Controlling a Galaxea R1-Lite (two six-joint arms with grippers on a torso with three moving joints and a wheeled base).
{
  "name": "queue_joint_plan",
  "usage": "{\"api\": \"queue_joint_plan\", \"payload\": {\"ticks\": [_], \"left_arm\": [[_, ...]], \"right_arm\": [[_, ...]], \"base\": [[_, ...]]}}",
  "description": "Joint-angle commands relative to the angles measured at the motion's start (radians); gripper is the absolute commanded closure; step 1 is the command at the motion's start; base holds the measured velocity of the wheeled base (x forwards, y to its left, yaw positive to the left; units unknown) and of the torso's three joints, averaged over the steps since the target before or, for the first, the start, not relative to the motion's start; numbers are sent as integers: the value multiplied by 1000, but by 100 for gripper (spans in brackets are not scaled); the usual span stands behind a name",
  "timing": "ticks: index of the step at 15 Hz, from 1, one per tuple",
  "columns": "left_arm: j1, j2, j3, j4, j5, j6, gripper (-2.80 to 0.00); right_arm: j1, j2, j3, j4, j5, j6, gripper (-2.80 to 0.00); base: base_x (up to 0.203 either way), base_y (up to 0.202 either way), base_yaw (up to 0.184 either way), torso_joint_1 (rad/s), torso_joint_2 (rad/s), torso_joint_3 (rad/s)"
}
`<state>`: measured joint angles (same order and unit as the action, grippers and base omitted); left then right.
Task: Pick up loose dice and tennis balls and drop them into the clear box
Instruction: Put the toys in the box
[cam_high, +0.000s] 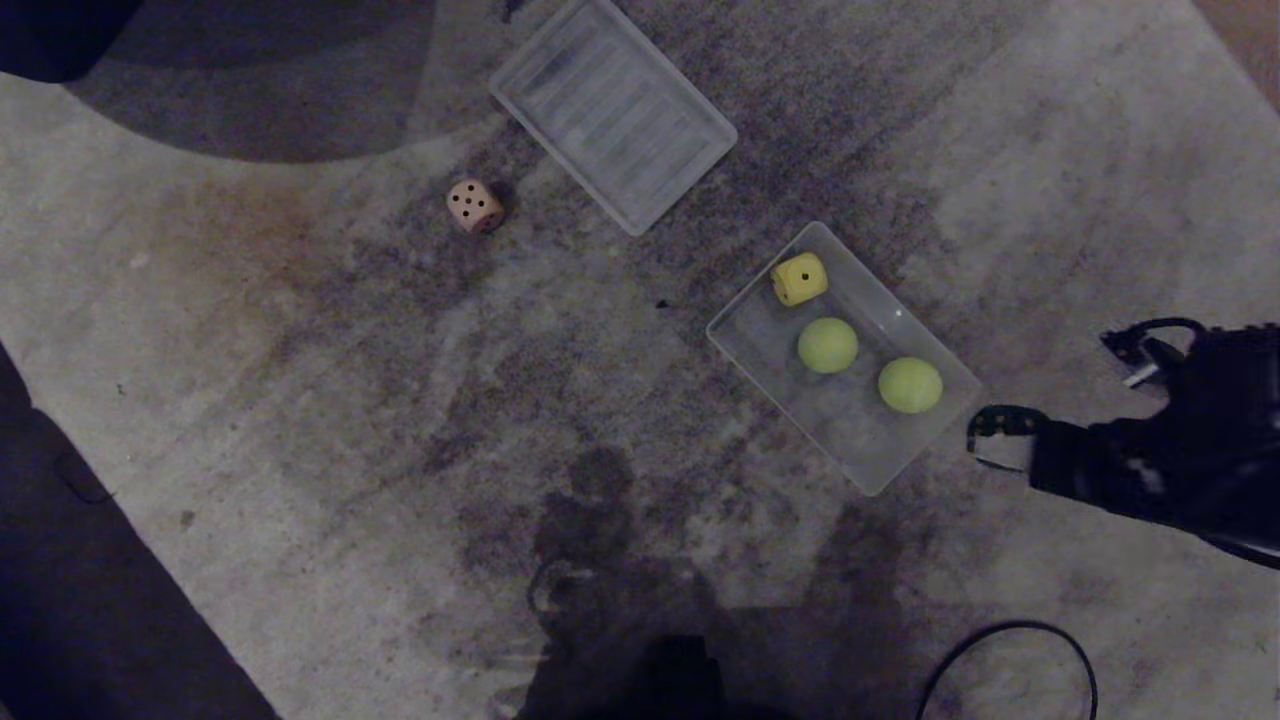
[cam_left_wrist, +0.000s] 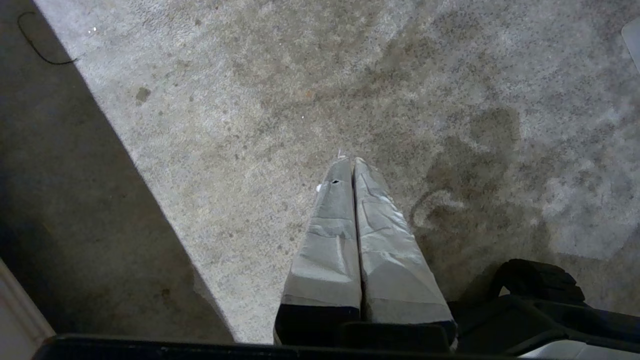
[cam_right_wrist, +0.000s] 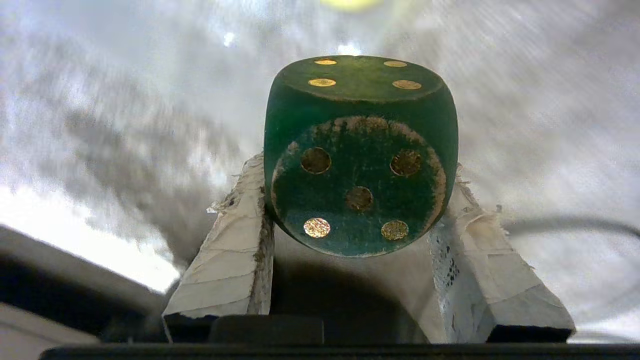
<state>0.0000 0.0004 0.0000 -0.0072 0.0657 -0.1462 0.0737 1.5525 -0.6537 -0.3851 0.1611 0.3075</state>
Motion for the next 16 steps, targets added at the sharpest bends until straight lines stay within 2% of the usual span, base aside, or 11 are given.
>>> {"api": "queue_joint_plan", "payload": {"ticks": [1, 6, 10, 11, 16], "left_arm": [[0, 0, 0, 0, 0, -1, 0], [0, 1, 0, 0, 0, -1, 0], [0, 1, 0, 0, 0, -1, 0], [0, 1, 0, 0, 0, -1, 0], [0, 1, 0, 0, 0, -1, 0]], "right_arm": [[23, 245, -104, -26, 4, 17, 0], [82, 415, -290, -94, 2, 23, 0], [81, 416, -311, -98, 0, 22, 0], [83, 416, -311, -98, -1, 21, -280], [84, 353, -299, -85, -1, 19, -280]], "base": [[0, 0, 0, 0, 0, 0], [0, 0, 0, 0, 0, 0], [0, 0, 0, 0, 0, 0], [0, 0, 0, 0, 0, 0], [0, 0, 0, 0, 0, 0]]}}
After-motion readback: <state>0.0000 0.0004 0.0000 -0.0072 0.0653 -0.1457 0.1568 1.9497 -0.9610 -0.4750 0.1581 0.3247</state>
